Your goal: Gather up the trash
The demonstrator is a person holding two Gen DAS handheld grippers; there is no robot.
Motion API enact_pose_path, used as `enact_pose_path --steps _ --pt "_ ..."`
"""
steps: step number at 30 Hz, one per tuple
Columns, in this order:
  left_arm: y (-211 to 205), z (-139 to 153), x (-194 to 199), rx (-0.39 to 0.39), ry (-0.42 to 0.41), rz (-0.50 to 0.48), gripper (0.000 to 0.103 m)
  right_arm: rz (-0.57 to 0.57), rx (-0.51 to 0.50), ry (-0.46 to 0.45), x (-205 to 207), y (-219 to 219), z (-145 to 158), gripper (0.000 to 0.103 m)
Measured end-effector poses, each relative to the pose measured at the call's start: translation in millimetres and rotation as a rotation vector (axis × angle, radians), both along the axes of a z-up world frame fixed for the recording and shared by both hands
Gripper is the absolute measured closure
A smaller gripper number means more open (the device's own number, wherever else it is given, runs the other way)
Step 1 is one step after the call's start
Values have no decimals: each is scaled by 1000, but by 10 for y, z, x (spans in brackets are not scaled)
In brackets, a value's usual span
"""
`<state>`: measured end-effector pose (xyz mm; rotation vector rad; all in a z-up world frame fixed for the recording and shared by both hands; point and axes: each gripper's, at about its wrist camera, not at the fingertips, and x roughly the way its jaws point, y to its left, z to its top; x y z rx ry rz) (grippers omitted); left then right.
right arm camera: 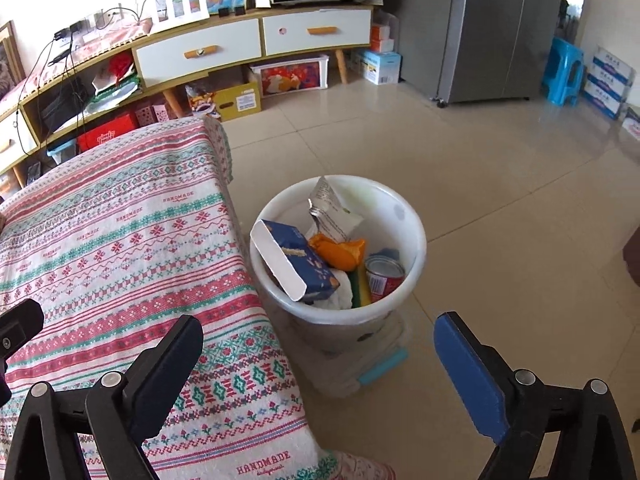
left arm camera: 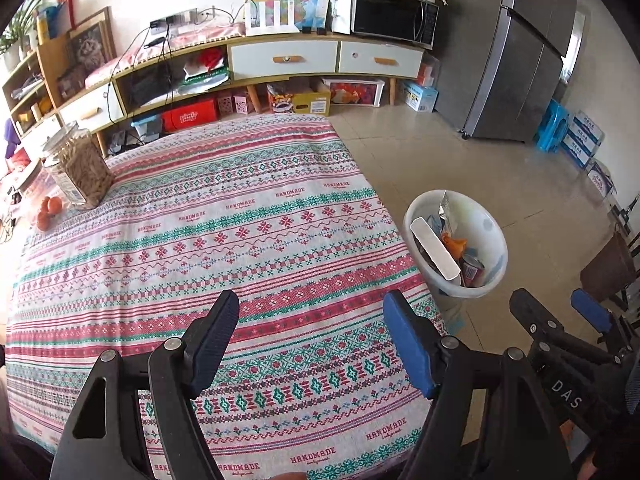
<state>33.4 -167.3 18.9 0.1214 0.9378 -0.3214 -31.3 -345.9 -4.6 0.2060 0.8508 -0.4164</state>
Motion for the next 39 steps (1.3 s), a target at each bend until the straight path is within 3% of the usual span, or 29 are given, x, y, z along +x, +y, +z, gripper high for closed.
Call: enact_pose_path --steps 39 --pt "-113 -51 -7 -8 16 -37 26 5 6 44 40 5 -51 4"
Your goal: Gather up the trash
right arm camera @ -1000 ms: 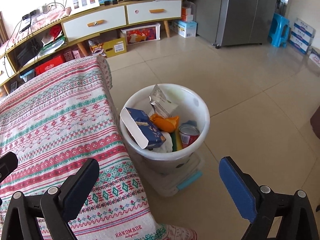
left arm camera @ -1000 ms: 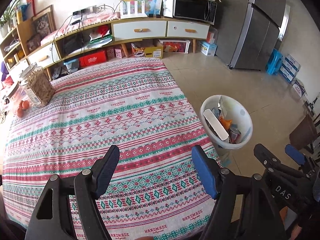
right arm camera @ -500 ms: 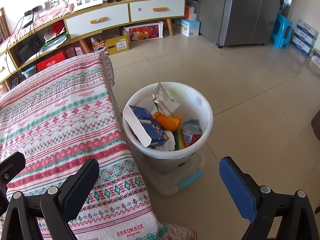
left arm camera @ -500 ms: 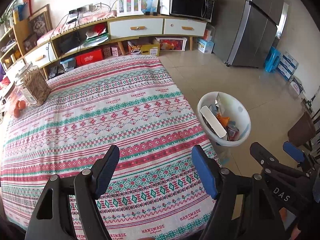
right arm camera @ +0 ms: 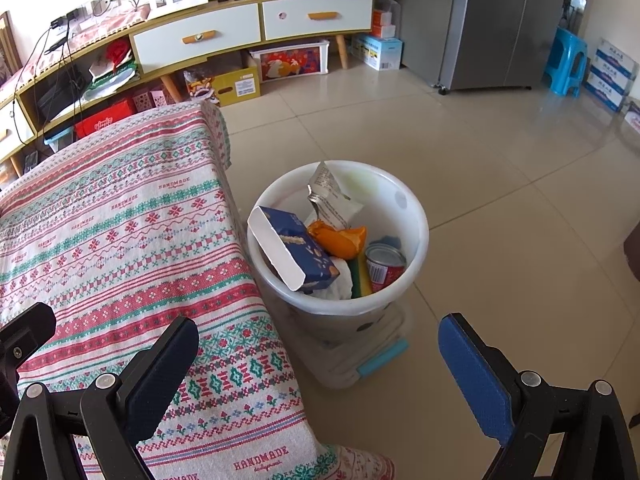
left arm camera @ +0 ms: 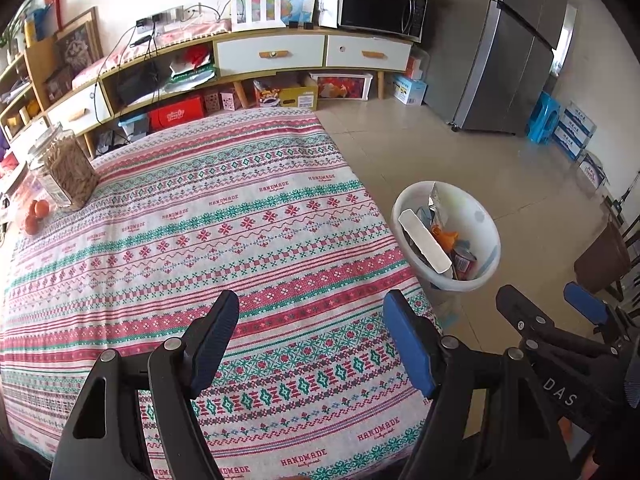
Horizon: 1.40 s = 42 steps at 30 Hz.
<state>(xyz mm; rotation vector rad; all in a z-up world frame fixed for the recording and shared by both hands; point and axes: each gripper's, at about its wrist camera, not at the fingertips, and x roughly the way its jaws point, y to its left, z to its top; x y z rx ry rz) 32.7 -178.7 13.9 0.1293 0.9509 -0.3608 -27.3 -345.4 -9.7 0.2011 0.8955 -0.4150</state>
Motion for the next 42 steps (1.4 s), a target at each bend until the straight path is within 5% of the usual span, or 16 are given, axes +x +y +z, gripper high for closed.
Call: enact_pose_path --steps 42 --pt "13 -12 0 -2 -3 -18 26 2 -3 17 16 9 -44 4"
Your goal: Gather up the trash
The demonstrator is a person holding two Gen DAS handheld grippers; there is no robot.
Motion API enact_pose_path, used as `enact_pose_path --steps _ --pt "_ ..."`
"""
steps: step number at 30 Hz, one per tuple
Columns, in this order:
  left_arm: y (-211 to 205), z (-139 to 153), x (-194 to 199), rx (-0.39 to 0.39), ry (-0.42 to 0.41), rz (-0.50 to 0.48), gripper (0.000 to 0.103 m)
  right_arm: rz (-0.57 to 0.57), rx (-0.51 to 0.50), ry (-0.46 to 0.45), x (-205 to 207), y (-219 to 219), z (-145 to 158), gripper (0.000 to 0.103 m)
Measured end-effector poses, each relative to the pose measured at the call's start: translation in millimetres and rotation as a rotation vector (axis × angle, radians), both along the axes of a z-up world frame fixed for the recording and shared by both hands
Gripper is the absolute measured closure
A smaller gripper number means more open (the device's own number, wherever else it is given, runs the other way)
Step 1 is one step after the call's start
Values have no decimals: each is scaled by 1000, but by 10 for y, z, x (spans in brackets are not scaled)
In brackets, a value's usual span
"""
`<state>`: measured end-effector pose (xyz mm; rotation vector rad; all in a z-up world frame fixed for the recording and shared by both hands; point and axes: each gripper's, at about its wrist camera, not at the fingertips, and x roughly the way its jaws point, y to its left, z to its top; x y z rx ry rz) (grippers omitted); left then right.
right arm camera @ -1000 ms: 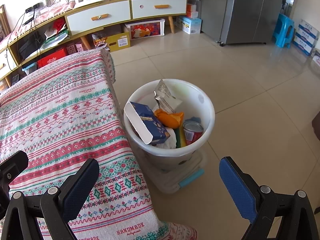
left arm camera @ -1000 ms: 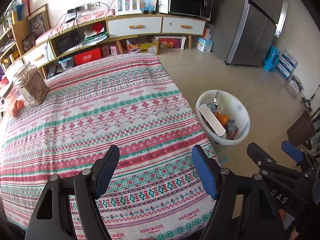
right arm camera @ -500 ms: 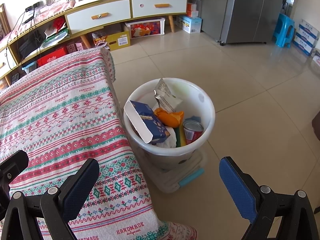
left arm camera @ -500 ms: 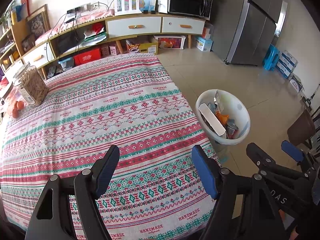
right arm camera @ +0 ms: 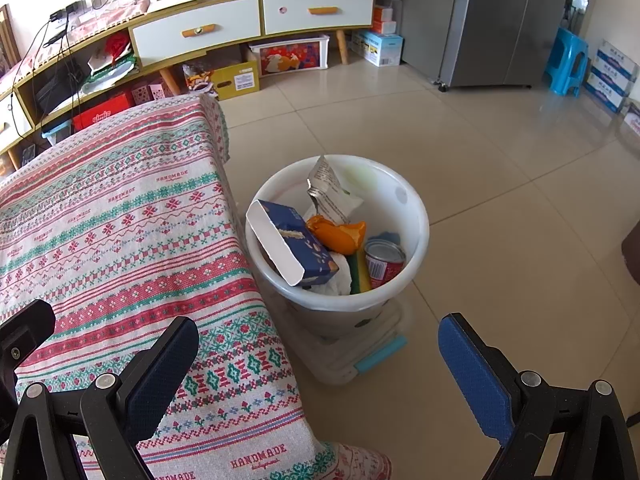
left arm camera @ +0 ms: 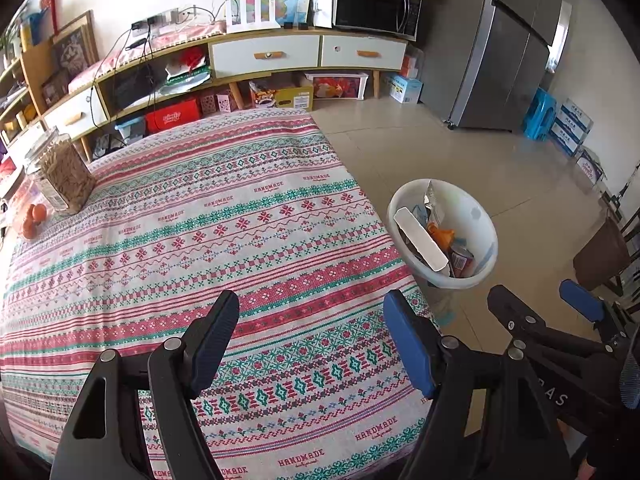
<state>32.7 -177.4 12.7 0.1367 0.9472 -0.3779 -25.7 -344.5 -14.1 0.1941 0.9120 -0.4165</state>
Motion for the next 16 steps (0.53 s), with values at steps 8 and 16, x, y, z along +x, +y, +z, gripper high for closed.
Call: enact_pose_path --steps 8,16 --pt "-6 5 -6 -2 -3 -3 26 1 -2 1 -2 2 0 4" --pt "-1 8 -2 -1 -5 -4 26 1 -2 2 -1 2 0 4"
